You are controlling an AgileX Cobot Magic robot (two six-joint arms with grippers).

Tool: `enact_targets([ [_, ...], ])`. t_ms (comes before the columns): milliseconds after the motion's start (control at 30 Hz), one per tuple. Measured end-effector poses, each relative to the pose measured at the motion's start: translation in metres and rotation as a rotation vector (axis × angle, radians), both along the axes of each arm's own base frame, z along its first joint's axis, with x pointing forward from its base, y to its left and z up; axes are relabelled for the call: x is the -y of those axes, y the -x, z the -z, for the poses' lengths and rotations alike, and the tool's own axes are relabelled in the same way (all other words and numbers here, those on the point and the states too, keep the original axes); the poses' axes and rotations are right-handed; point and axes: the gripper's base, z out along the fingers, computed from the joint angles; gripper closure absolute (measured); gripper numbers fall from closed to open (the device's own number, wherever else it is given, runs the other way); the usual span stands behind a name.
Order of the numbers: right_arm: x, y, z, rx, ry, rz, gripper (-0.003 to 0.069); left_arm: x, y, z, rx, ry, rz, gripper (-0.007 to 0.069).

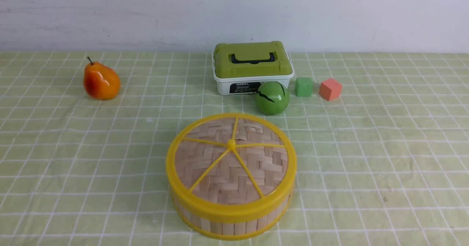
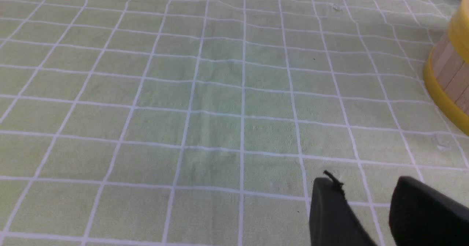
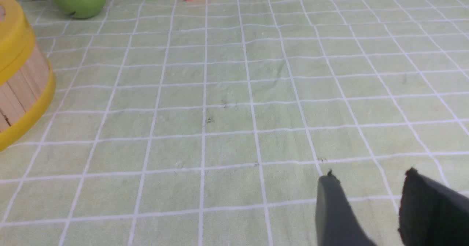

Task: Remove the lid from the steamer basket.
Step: Use the right arm to lift the lid of the steamer

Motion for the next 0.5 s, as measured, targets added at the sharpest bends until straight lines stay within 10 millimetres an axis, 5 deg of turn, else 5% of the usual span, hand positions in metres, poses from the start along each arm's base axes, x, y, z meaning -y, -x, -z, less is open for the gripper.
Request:
enact_targets([
  [500, 0.0, 0.0, 0.0, 0.0, 0.0, 0.0, 0.0418, 0.0, 0.0, 0.0, 0.0, 0.0, 0.0, 0.0386],
])
